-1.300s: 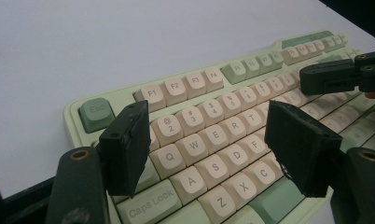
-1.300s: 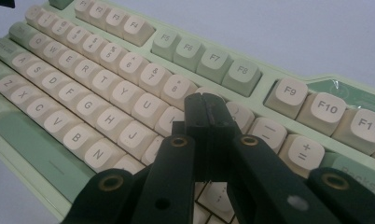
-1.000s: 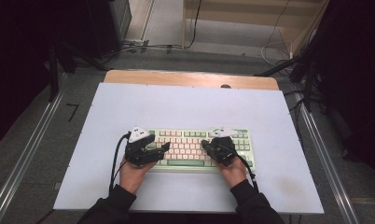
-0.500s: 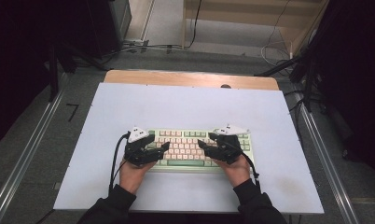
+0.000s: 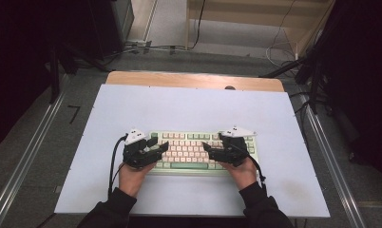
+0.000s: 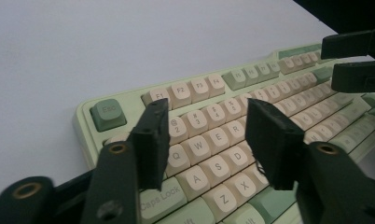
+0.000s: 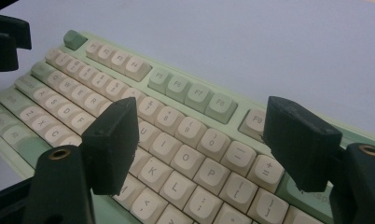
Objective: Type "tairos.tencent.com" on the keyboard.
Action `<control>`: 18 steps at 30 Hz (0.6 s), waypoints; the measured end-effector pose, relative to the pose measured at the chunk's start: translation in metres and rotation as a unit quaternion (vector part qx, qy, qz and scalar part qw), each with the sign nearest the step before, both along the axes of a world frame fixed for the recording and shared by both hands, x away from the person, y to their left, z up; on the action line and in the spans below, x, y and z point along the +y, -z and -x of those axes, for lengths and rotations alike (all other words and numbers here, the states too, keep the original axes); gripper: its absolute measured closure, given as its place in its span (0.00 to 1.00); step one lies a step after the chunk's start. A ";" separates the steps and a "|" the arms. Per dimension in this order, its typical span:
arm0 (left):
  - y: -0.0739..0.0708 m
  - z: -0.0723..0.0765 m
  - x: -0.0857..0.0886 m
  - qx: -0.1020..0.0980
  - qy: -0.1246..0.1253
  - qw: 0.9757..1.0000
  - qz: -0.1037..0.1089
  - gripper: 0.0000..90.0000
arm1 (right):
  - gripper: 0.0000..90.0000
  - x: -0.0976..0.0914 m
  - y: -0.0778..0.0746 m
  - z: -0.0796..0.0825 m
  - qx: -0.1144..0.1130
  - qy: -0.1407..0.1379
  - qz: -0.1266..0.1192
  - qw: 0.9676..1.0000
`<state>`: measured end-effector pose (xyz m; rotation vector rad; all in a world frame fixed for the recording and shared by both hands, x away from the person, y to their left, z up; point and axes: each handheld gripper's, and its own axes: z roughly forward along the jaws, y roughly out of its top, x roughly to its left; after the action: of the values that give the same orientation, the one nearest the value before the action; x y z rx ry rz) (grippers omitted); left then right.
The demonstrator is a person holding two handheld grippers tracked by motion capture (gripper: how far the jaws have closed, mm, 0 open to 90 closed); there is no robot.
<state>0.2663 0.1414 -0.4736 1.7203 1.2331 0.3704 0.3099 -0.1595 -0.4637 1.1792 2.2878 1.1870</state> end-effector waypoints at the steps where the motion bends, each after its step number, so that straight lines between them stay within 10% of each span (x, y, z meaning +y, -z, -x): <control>1: 0.000 0.001 0.000 0.000 -0.001 1.000 0.001 0.60 | 0.28 0.000 0.000 0.000 0.001 0.000 0.000 1.000; 10: -0.001 0.002 -0.001 -0.002 0.024 1.000 0.005 1.00 | 0.28 0.000 0.001 0.000 0.001 -0.001 0.007 1.000; 18: 0.001 0.001 -0.003 -0.001 0.034 0.999 -0.003 1.00 | 0.29 0.000 0.001 0.000 0.001 0.001 0.008 1.000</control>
<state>0.2652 0.1379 -0.4744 1.7626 1.1703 0.3348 0.3097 -0.1596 -0.4647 1.1774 2.2940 1.1646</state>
